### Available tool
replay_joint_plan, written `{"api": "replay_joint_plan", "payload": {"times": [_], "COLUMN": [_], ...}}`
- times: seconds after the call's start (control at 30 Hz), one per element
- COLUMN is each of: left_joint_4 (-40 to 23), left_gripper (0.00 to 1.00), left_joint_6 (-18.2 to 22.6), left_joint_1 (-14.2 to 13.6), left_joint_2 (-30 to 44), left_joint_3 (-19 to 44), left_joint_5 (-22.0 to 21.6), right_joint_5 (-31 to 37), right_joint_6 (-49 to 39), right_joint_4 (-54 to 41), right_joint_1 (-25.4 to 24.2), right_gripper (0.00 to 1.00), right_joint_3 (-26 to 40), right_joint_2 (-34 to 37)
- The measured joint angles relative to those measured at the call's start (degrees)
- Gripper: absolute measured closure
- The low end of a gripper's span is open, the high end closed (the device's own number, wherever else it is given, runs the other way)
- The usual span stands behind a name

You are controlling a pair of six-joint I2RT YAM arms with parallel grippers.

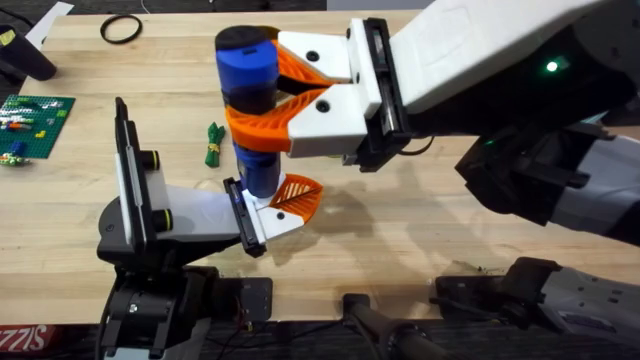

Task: Pick up the gripper from the table and insert it into the empty holder that is missing its gripper. Then pick up a screw, insert it into the mounting hole, and use the screwdriver to tighten it. Finally, clean up the table by picking up the vegetable and placing it into the bucket.

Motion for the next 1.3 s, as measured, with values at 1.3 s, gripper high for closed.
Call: {"api": "replay_joint_plan", "payload": {"times": [1.3], "left_joint_4": [0.07], "left_gripper": [0.991], "left_joint_6": [-0.20], "left_joint_1": [0.00], "left_joint_2": [0.00], "left_joint_3": [-0.02], "left_joint_5": [0.09], "right_joint_5": [-3.17], "right_joint_6": [1.93], "right_joint_4": [-2.48], "right_joint_1": [-1.27], "right_gripper": [0.952], "right_joint_3": [1.28], "right_joint_2": [0.02]}}
